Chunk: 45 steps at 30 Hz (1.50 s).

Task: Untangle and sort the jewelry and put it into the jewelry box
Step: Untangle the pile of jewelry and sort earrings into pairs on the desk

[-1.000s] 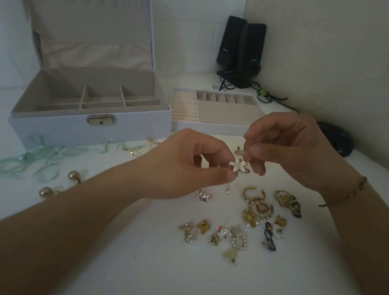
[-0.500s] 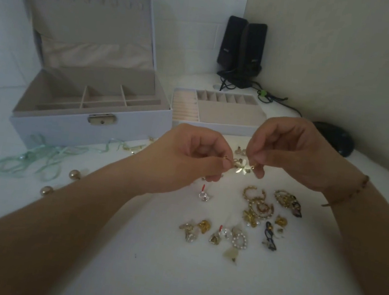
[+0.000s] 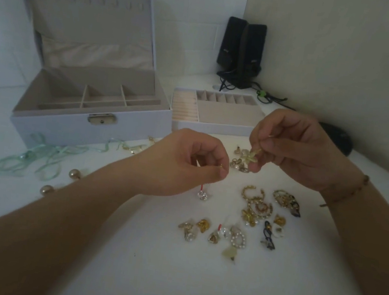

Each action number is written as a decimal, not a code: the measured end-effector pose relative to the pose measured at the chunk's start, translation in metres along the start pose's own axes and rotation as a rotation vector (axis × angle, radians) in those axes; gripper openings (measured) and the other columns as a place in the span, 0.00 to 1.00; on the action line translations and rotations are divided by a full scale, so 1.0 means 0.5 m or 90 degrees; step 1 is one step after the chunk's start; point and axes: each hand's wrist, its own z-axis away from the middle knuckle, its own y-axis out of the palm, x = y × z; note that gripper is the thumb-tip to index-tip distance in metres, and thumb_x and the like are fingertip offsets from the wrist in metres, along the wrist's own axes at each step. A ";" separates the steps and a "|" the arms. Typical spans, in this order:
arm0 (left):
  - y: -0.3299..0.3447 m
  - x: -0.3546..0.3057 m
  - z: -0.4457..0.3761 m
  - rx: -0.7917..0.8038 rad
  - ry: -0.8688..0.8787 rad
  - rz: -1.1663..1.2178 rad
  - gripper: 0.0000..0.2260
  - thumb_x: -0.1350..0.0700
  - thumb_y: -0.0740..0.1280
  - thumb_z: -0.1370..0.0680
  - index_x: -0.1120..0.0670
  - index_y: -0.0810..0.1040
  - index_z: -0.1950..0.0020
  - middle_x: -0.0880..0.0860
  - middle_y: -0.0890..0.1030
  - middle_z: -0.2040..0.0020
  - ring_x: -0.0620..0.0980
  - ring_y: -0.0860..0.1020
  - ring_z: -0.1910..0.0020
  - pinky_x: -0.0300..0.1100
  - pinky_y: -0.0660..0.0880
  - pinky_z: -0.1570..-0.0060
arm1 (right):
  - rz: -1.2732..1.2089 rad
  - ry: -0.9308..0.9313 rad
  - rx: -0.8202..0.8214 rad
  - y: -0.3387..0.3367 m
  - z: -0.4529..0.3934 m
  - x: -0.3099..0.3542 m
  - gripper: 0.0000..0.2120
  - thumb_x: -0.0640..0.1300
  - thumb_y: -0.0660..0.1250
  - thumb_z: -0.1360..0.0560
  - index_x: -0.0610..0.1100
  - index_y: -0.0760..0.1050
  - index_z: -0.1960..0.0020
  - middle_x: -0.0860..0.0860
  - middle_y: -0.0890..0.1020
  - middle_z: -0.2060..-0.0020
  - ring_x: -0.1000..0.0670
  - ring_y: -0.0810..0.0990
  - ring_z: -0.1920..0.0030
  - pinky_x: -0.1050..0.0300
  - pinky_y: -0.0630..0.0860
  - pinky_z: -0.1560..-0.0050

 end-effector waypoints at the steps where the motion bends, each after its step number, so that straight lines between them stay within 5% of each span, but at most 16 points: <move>1: 0.001 -0.002 0.001 0.000 0.007 -0.015 0.03 0.59 0.71 0.24 0.52 0.82 0.57 0.45 0.80 0.66 0.41 0.75 0.67 0.45 0.76 0.60 | -0.001 0.001 0.002 0.001 0.000 -0.001 0.06 0.41 0.73 0.30 0.41 0.80 0.55 0.43 0.81 0.63 0.44 0.83 0.65 0.53 0.81 0.63; 5: 0.004 -0.003 0.002 0.004 0.013 -0.042 0.03 0.58 0.72 0.25 0.50 0.83 0.56 0.47 0.82 0.62 0.40 0.76 0.65 0.46 0.76 0.58 | 0.001 0.002 -0.003 0.003 -0.001 -0.001 0.06 0.41 0.73 0.30 0.41 0.80 0.55 0.43 0.81 0.62 0.44 0.83 0.65 0.54 0.81 0.62; 10: 0.010 -0.006 0.002 -0.022 0.025 -0.042 0.08 0.43 0.71 0.28 0.43 0.81 0.52 0.41 0.83 0.57 0.42 0.81 0.55 0.44 0.76 0.50 | 0.036 0.003 -0.011 0.008 -0.004 -0.007 0.06 0.40 0.72 0.30 0.41 0.79 0.54 0.44 0.82 0.61 0.45 0.83 0.63 0.52 0.81 0.61; 15: 0.015 -0.008 -0.002 -0.125 0.060 0.002 0.03 0.49 0.71 0.27 0.47 0.83 0.57 0.46 0.85 0.61 0.43 0.81 0.61 0.49 0.77 0.51 | 0.117 -0.029 -0.056 0.015 -0.005 -0.005 0.05 0.34 0.69 0.32 0.37 0.79 0.55 0.42 0.83 0.64 0.43 0.83 0.66 0.48 0.81 0.65; 19: 0.012 -0.008 -0.003 -0.125 0.062 0.014 0.04 0.51 0.71 0.27 0.50 0.83 0.59 0.47 0.84 0.63 0.43 0.80 0.63 0.42 0.76 0.55 | 0.144 -0.023 -0.052 0.015 -0.003 -0.004 0.06 0.30 0.68 0.31 0.36 0.78 0.55 0.43 0.83 0.66 0.45 0.82 0.68 0.49 0.80 0.65; 25: 0.011 -0.009 -0.005 -0.130 0.046 0.095 0.08 0.49 0.70 0.27 0.52 0.82 0.61 0.51 0.84 0.65 0.64 0.78 0.63 0.53 0.75 0.64 | 0.194 0.023 -0.016 0.001 0.002 0.003 0.07 0.32 0.67 0.29 0.40 0.79 0.54 0.44 0.82 0.65 0.45 0.79 0.68 0.53 0.76 0.69; 30: 0.009 -0.008 -0.006 -0.128 0.026 0.104 0.08 0.49 0.69 0.27 0.51 0.81 0.62 0.47 0.83 0.67 0.58 0.76 0.67 0.41 0.72 0.64 | 0.423 0.185 0.027 -0.039 0.028 0.034 0.06 0.44 0.72 0.32 0.46 0.81 0.55 0.46 0.80 0.67 0.50 0.76 0.67 0.61 0.74 0.66; 35: 0.011 -0.009 -0.006 -0.127 0.010 0.066 0.08 0.45 0.69 0.27 0.48 0.82 0.62 0.48 0.84 0.65 0.64 0.79 0.62 0.58 0.77 0.61 | 0.517 0.387 0.138 -0.080 0.057 0.048 0.06 0.48 0.74 0.33 0.52 0.81 0.57 0.52 0.74 0.71 0.48 0.70 0.68 0.50 0.72 0.60; 45: 0.014 -0.008 -0.006 -0.116 -0.009 0.047 0.09 0.45 0.71 0.27 0.48 0.81 0.62 0.47 0.83 0.66 0.47 0.81 0.66 0.50 0.78 0.57 | 0.475 0.385 0.169 -0.088 0.066 0.055 0.08 0.45 0.74 0.33 0.51 0.83 0.54 0.49 0.73 0.70 0.46 0.68 0.67 0.48 0.69 0.60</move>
